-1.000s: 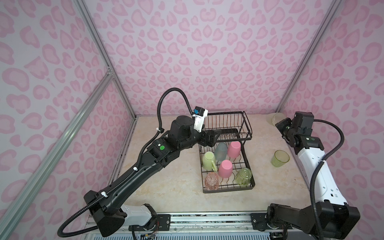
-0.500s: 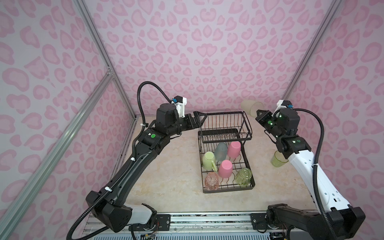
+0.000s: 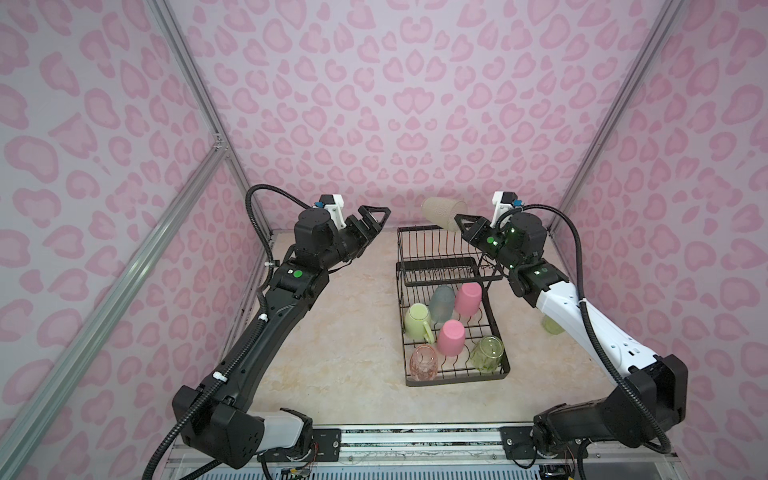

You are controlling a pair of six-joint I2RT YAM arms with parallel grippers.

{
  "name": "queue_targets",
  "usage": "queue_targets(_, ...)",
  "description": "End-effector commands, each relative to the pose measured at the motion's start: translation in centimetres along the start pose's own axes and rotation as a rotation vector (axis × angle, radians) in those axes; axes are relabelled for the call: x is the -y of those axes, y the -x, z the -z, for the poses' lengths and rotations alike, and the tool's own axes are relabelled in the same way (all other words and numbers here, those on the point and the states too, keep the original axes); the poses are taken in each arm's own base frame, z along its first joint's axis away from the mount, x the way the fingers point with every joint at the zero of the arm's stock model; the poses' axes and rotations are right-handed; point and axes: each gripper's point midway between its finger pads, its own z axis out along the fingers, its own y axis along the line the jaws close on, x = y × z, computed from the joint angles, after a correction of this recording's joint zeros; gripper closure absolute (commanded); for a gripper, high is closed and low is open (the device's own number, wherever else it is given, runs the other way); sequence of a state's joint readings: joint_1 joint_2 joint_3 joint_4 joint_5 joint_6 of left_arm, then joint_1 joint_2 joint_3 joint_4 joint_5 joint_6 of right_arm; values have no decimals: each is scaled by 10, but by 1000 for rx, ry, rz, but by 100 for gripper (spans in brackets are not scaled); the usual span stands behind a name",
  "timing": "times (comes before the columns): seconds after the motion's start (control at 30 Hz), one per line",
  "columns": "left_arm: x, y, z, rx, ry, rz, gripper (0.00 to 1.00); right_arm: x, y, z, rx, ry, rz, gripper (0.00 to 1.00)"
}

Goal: Load the cups into the dish rack
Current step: 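Bring the textured cup to the left gripper while the left gripper closes on it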

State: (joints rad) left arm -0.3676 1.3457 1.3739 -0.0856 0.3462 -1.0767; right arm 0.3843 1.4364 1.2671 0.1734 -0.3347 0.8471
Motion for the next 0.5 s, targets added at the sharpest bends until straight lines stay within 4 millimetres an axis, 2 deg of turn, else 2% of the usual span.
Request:
queue_targets(0.0, 14, 11, 2, 30, -82, 89, 2, -29, 1, -8, 13, 117, 2, 100)
queue_targets(0.07, 16, 16, 1, 37, -103, 122, 2, -35, -7, -14, -6, 137, -3, 100)
queue_targets(0.13, 4, 15, -3, 34, -90, 162, 2, -44, -16, -20, -27, 158, 0, 100)
queue_targets(0.47, -4, 26, 0, 75, -112, 284, 0, -74, -59, -43, -100, 248, 5, 100)
